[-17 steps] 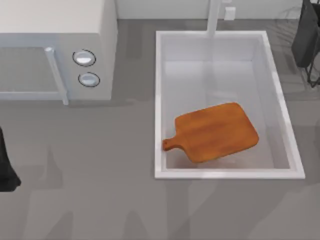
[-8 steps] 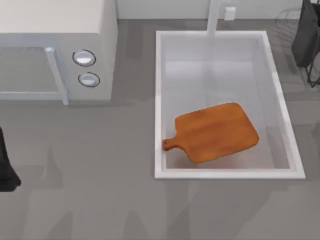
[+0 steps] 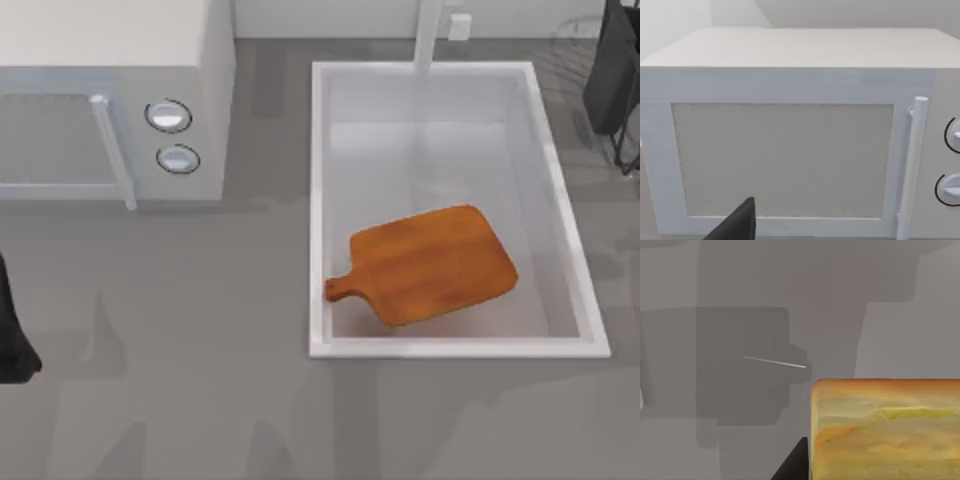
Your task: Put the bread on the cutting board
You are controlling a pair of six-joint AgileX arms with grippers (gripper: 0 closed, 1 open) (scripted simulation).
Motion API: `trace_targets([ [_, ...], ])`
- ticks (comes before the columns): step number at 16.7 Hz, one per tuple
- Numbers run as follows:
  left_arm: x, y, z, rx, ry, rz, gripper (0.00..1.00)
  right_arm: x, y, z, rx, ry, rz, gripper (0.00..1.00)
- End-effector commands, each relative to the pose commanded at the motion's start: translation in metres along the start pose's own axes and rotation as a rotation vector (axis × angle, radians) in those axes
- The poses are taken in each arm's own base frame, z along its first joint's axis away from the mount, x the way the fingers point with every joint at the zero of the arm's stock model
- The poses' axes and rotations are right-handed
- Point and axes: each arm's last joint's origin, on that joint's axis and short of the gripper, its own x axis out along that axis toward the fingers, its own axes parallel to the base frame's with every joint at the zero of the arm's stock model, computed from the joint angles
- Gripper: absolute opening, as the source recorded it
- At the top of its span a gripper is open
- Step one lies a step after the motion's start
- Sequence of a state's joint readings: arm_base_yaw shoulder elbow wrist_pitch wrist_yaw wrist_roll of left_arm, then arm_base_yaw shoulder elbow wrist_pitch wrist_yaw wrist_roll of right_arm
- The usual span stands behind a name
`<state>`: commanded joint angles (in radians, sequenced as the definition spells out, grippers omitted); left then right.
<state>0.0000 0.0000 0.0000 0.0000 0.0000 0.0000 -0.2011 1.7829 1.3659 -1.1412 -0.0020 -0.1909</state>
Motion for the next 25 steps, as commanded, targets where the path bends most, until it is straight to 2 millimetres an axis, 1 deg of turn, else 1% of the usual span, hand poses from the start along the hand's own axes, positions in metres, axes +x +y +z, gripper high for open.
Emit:
trace_targets([
  [3,0.000,0.000,0.000,0.000,0.000,0.000,1.00,0.002,0.001,0.001,-0.004,0.004,0.002,0.00],
  [4,0.000,0.000,0.000,0.000,0.000,0.000,1.00,0.003,0.005,0.004,-0.028,0.008,0.003,0.00],
  [5,0.000,0.000,0.000,0.000,0.000,0.000,1.00,0.003,0.012,0.010,-0.074,0.012,0.004,0.00],
  [7,0.000,0.000,0.000,0.000,0.000,0.000,1.00,0.005,0.035,0.029,-0.224,0.018,0.008,0.00],
  [9,0.000,0.000,0.000,0.000,0.000,0.000,1.00,0.007,0.071,0.050,-0.443,0.023,0.012,0.00],
  [10,0.000,0.000,0.000,0.000,0.000,0.000,1.00,0.009,0.094,0.059,-0.572,0.026,0.015,0.00],
  [12,0.000,0.000,0.000,0.000,0.000,0.000,1.00,0.015,0.147,0.073,-0.854,0.031,0.022,0.00],
  [14,0.000,0.000,0.000,0.000,0.000,0.000,1.00,0.022,0.204,0.076,-1.131,0.032,0.027,0.00],
  [16,0.000,0.000,0.000,0.000,0.000,0.000,1.00,0.027,0.254,0.072,-1.357,0.025,0.029,0.00],
  [17,0.000,0.000,0.000,0.000,0.000,0.000,1.00,0.029,0.273,0.069,-1.442,0.018,0.028,0.00],
  [18,0.000,0.000,0.000,0.000,0.000,0.000,1.00,0.030,0.288,0.066,-1.504,0.012,0.027,0.00],
  [19,0.000,0.000,0.000,0.000,0.000,0.000,1.00,0.030,0.297,0.064,-1.546,0.006,0.025,0.00],
  [20,0.000,0.000,0.000,0.000,0.000,0.000,1.00,0.030,0.302,0.063,-1.566,0.004,0.025,0.00],
  [25,0.000,0.000,0.000,0.000,0.000,0.000,1.00,0.030,0.301,0.063,-1.561,0.002,0.024,0.00],
])
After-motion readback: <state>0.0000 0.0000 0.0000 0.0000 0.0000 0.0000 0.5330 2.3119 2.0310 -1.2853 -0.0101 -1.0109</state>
